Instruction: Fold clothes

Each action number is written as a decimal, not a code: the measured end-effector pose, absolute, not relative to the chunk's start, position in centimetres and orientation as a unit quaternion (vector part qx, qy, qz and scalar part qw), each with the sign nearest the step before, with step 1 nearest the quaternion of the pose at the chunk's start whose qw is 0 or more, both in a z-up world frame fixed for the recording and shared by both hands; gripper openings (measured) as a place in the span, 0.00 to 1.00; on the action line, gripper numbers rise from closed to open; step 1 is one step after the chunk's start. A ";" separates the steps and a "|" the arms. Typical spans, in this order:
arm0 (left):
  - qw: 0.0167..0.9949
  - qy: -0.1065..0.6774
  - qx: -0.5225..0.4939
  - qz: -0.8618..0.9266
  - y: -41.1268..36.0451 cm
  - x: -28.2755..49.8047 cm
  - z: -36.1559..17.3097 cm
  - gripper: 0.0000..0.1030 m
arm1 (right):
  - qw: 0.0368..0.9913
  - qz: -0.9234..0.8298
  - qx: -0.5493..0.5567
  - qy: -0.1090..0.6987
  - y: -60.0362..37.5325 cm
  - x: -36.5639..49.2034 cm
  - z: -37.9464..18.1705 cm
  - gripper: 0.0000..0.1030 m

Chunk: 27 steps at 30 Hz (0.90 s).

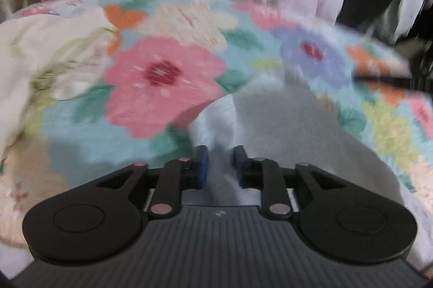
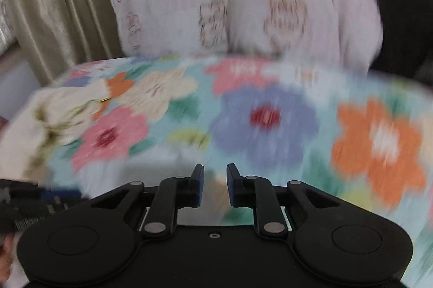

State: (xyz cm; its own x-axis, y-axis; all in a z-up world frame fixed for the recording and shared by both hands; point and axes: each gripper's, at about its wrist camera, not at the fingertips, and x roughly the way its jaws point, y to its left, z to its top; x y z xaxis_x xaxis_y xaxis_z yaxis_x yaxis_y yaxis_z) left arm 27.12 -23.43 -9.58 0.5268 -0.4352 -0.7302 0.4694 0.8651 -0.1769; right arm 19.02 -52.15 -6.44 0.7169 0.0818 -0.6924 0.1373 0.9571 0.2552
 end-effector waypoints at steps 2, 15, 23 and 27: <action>0.889 0.387 0.036 -0.242 -19.7 26.0 -8.4 0.44 | 0.909 0.005 0.173 0.380 -52.8 16.3 -7.5 0.30; 0.916 0.400 -0.012 0.033 7.6 19.4 -9.2 0.44 | 0.915 -0.004 0.007 0.404 -47.8 10.7 -10.4 0.01; 0.916 0.388 -0.099 -0.012 14.3 19.7 -10.3 0.45 | 0.910 -0.042 -0.012 0.411 -47.4 10.6 -11.4 0.06; 0.909 0.405 -0.085 -0.052 12.3 22.2 -11.6 0.60 | 0.909 -0.050 0.008 0.414 -47.3 10.5 -11.2 0.13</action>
